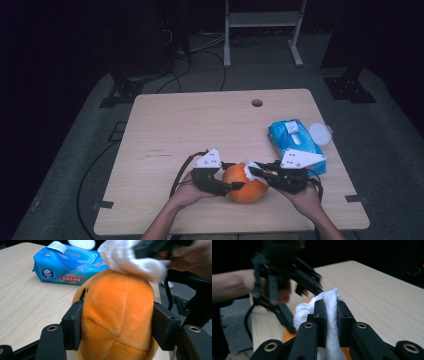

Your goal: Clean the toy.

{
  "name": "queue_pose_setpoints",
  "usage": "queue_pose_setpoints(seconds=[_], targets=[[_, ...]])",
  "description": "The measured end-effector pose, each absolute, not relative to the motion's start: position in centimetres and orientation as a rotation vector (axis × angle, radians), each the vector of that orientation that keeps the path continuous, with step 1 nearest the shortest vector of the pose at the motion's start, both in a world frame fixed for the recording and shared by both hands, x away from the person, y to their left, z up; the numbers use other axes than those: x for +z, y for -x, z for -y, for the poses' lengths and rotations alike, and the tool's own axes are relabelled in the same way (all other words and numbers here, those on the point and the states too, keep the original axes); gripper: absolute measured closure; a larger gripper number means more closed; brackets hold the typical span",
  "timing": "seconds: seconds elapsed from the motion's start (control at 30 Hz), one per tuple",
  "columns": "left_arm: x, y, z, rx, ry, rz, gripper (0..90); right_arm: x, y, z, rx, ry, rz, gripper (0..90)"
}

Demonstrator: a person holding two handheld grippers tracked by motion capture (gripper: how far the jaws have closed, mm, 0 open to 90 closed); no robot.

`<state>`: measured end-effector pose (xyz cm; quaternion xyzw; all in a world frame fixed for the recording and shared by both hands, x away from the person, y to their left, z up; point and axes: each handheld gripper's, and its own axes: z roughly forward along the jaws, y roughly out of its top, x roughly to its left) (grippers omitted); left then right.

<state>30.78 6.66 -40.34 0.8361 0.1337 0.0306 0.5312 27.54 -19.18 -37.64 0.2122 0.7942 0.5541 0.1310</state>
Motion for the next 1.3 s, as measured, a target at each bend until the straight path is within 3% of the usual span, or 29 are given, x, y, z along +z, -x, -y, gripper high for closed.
queue_pose_setpoints(seconds=[0.23, 0.53, 0.63, 0.8, 1.13, 1.3], targets=[[-39.1, -30.8, -8.1, 0.089, -1.926, -0.336, 37.3, -37.2, -28.0, 19.1, 1.573, -0.631, -2.27, 80.0], [-39.6, -30.6, -6.9, 0.142, -2.005, -0.342, 37.1, -37.8, -27.7, 18.0, 1.567, -0.627, -2.298, 80.2], [-40.3, -30.7, -6.5, 0.147, -2.018, -0.368, 31.4, -38.4, -27.6, 17.6, 1.507, -0.626, -2.301, 80.2], [-40.7, -31.0, -6.7, 0.135, -1.994, -0.36, 12.1, -40.0, -27.9, 18.4, 1.503, -0.693, -2.296, 80.2], [-42.9, -32.1, -6.6, 0.065, -2.012, -0.332, 4.2, -40.6, -28.4, 20.7, 1.499, -0.763, -2.267, 80.2], [-43.6, -32.3, -6.1, 0.036, -1.979, -0.327, 4.5, -40.8, -28.4, 21.3, 1.494, -0.787, -2.263, 80.2]])
